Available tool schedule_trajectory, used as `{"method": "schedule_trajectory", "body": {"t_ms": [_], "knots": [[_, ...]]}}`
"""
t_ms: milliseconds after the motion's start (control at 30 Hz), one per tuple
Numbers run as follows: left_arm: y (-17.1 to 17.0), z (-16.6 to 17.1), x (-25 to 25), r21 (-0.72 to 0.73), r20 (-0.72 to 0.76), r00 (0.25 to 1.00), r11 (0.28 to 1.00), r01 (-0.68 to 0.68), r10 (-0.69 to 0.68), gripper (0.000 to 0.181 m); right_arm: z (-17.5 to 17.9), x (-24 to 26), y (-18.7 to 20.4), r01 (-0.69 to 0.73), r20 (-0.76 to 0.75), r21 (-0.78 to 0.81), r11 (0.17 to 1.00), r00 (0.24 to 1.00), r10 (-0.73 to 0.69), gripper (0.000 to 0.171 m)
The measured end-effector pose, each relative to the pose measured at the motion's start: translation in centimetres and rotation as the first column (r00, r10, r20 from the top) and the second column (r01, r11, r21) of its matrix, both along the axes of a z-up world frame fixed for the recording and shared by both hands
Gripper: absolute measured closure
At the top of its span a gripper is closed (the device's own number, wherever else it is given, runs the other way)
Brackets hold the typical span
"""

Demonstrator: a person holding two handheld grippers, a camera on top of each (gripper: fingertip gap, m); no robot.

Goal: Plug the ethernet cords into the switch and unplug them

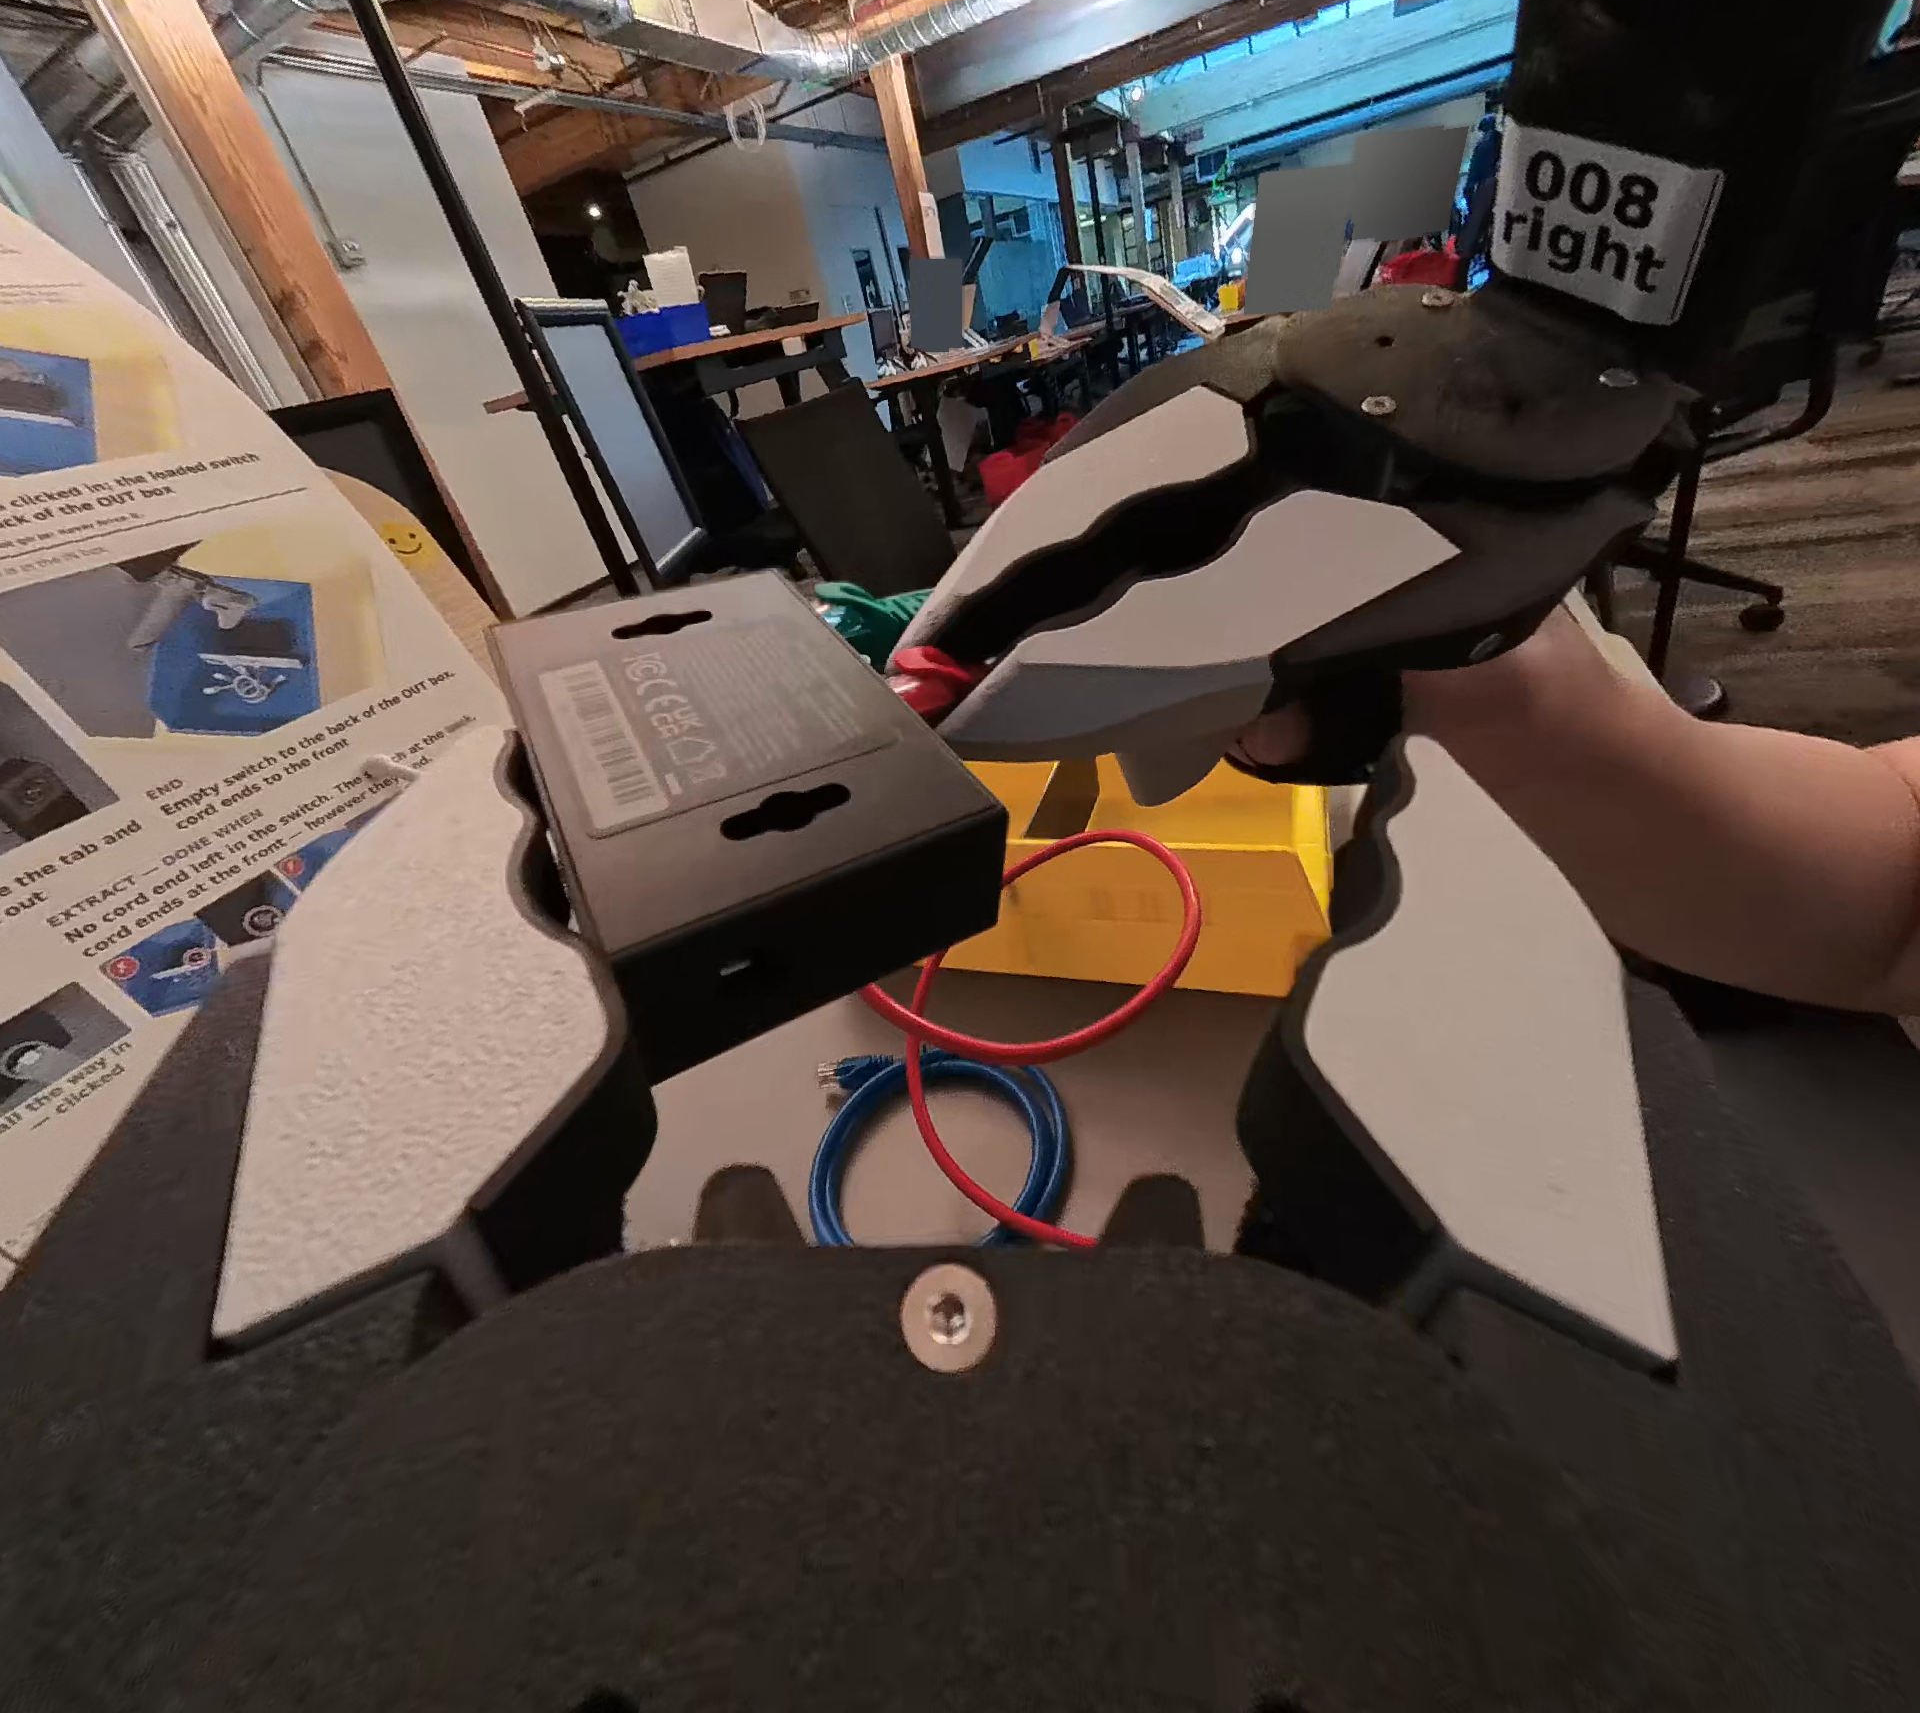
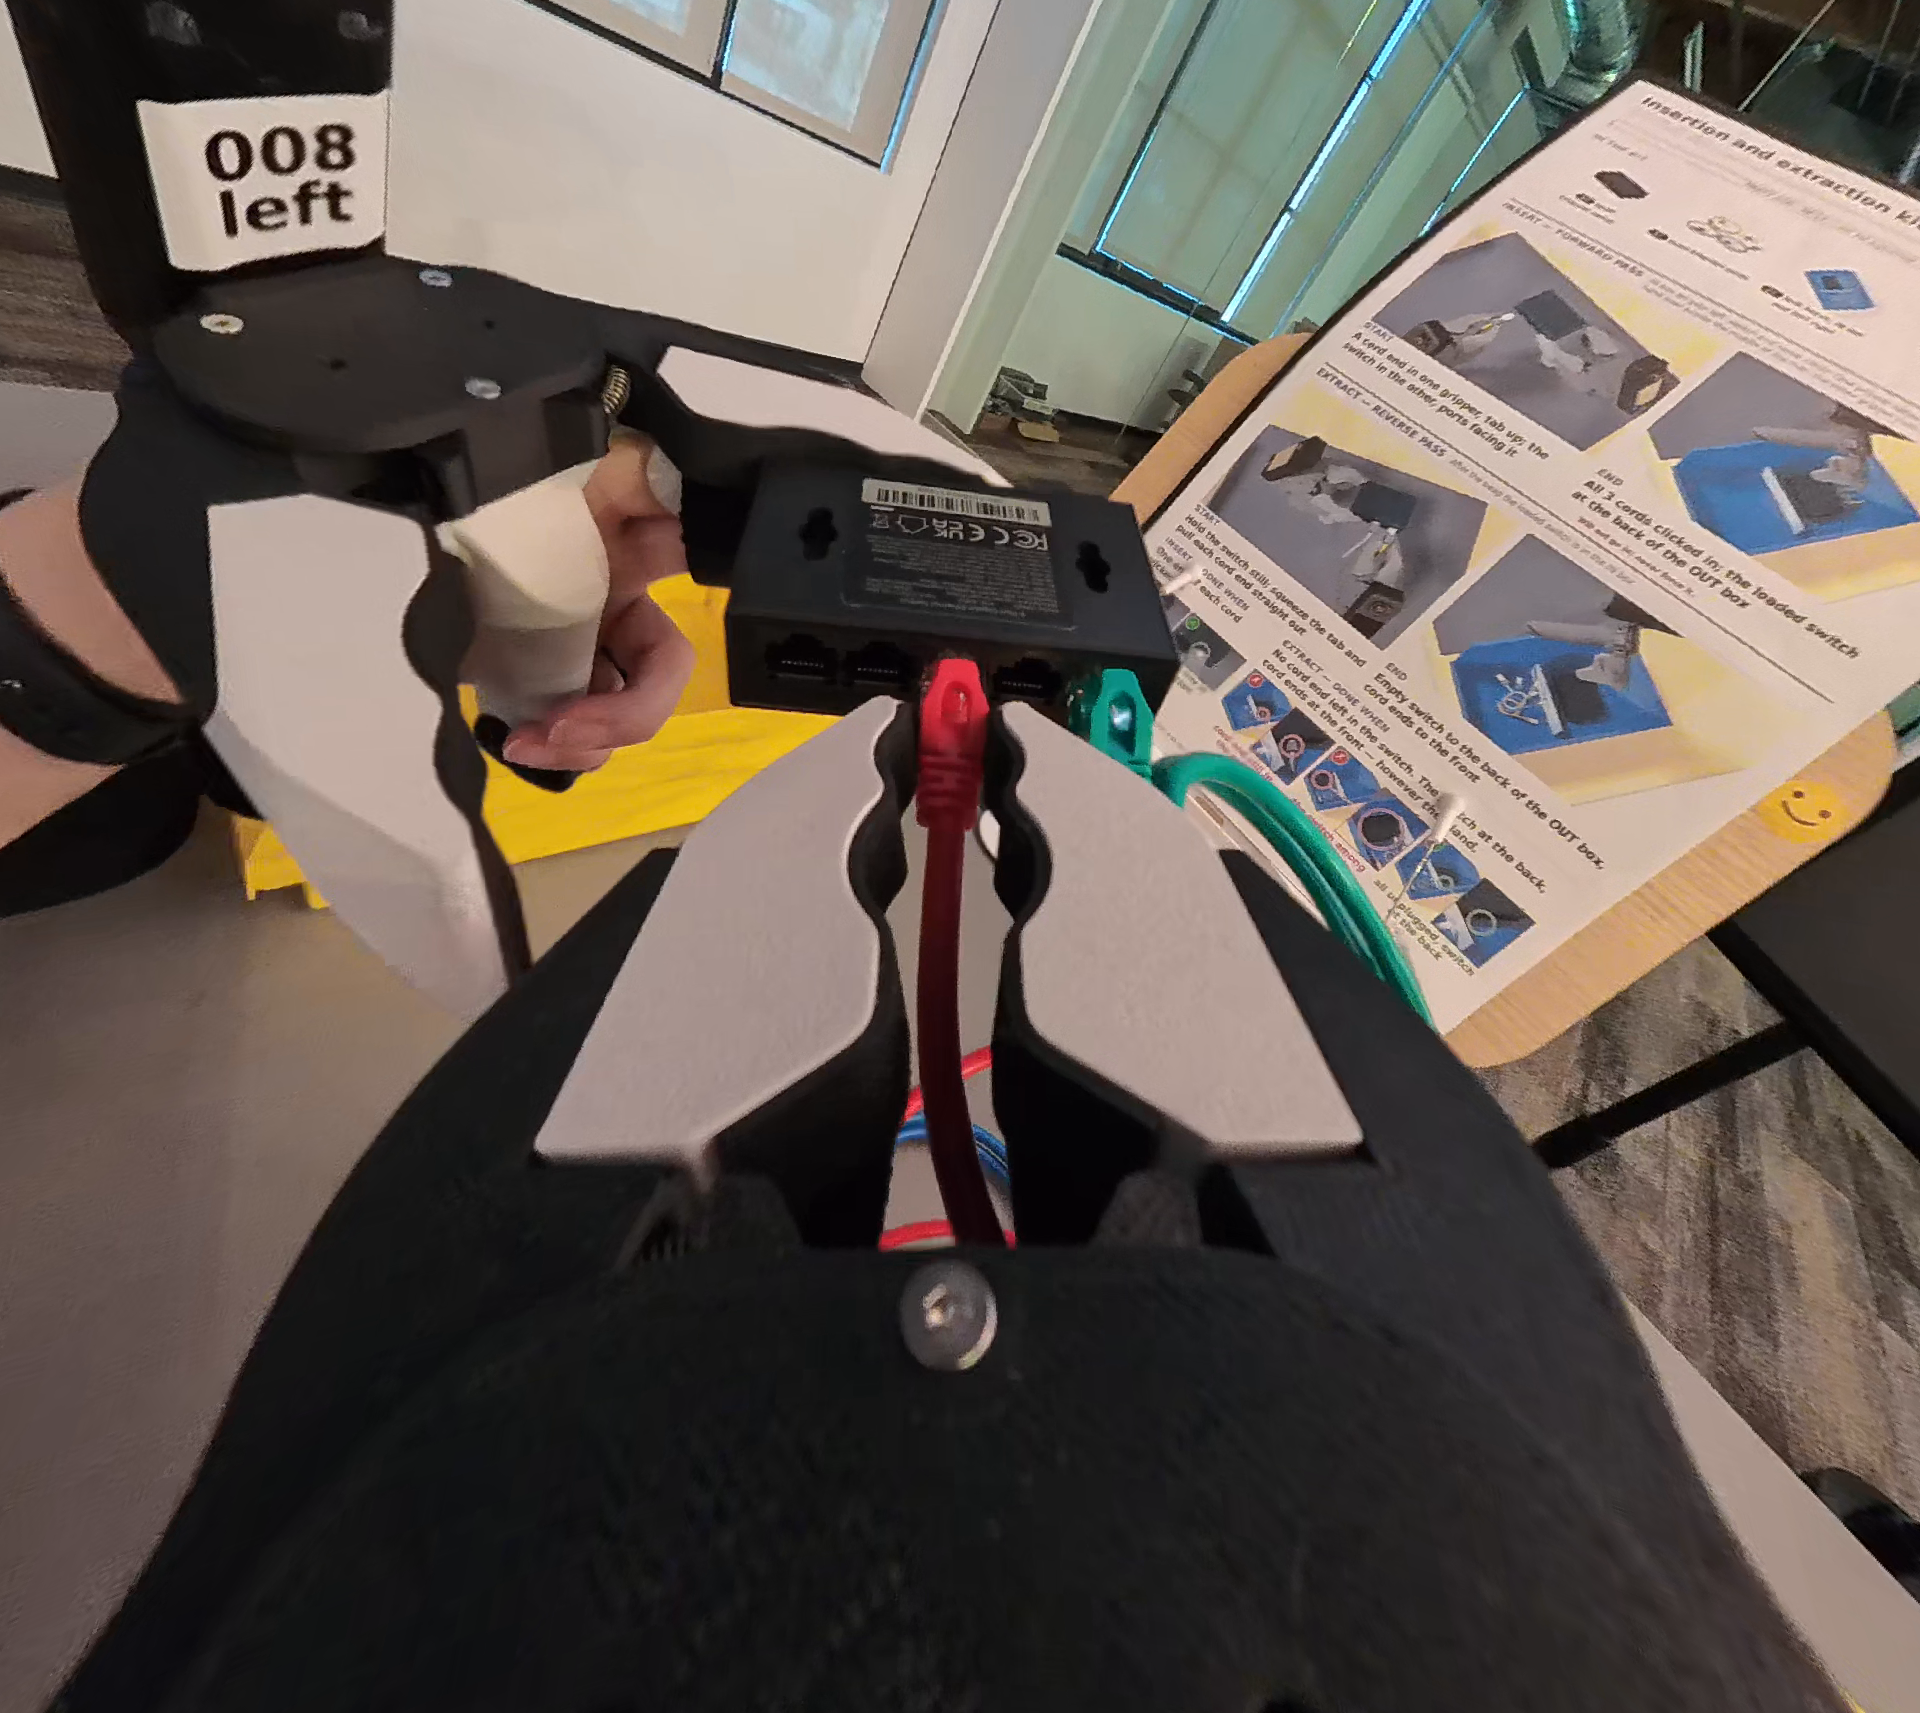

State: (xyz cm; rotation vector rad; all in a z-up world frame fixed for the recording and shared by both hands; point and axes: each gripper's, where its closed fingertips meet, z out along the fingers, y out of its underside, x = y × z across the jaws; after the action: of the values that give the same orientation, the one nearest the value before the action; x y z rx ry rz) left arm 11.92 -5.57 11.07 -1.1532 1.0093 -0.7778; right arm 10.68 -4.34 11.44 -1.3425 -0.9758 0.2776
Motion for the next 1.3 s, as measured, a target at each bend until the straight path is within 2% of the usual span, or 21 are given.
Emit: {"method": "schedule_trajectory", "body": {"t_ms": [633,800,900,1000,1100,1133,1200,1233,1300], "knots": [[0.5,-0.7,0.7,-0.078,-0.031,0.999,0.996,-0.039,0.036,0.039,-0.4,0.3,0.5,-0.003,-0.013,-0.026,1.0,1.0,0.003,0.159],[1.0,-0.4,0.5,-0.075,-0.038,0.995,0.993,-0.093,0.09,0.047,-0.4,0.3,0.6,-0.019,-0.008,-0.024,1.0,1.0,0.019,0.158],[1.6,-0.2,-0.2,0.001,-0.081,0.982,0.985,-0.17,0.17,0.063,-0.1,0.3,0.7,-0.023,-0.009,-0.001,1.0,1.0,0.023,0.158],[2.6,0.7,-2.3,0.155,-0.077,0.944,0.94,-0.305,0.319,0.081,0.5,1.4,1.4,0.071,0.034,0.095,0.993,0.997,-0.075,0.158],[2.7,0.8,-2.9,0.229,-0.096,0.925,0.912,-0.34,0.369,0.094,0.5,1.8,1.6,0.077,0.034,0.073,0.994,0.996,-0.079,0.158],[2.8,0.8,-2.9,0.327,-0.118,0.899,0.871,-0.367,0.423,0.095,0.4,1.7,1.5,0.058,0.018,0.046,0.997,0.998,-0.059,0.158],[2.8,0.4,-2.8,0.572,-0.164,0.813,0.726,-0.382,0.558,0.099,-0.1,1.6,1.5,0.025,0.002,-0.045,0.999,1.0,-0.025,0.158],[2.7,-0.1,-2.4,0.639,-0.198,0.777,0.679,-0.36,0.598,0.106,-0.5,1.6,1.6,0.009,0.001,-0.097,0.995,1.0,-0.009,0.158],[2.8,-1.4,-1.6,0.711,-0.258,0.725,0.634,-0.305,0.638,0.113,-1.0,1.8,1.6,-0.021,-0.018,-0.191,0.981,1.0,0.018,0.158]]}}
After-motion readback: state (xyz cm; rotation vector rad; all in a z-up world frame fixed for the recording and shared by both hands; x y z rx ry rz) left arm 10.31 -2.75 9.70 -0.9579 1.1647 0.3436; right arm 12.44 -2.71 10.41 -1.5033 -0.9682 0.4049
